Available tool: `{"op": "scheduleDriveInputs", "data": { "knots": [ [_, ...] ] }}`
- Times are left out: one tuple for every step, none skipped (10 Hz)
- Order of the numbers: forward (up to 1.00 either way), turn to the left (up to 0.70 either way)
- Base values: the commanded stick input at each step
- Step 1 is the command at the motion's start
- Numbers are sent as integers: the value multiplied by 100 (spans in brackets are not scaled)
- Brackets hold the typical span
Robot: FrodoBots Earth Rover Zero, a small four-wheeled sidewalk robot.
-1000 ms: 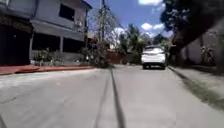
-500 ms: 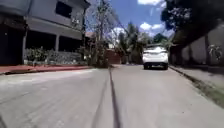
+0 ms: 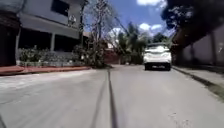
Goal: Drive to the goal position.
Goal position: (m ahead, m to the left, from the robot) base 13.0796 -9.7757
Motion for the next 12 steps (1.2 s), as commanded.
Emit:
{"op": "scheduleDriveInputs", "data": {
  "knots": [
    [100,-25],
    [100,-33],
    [100,-39],
    [100,-34],
    [100,-23],
    [100,-5],
    [100,-4],
    [100,-11],
    [100,-15],
    [100,-19],
    [100,-22],
    [100,-11]
  ]
}}
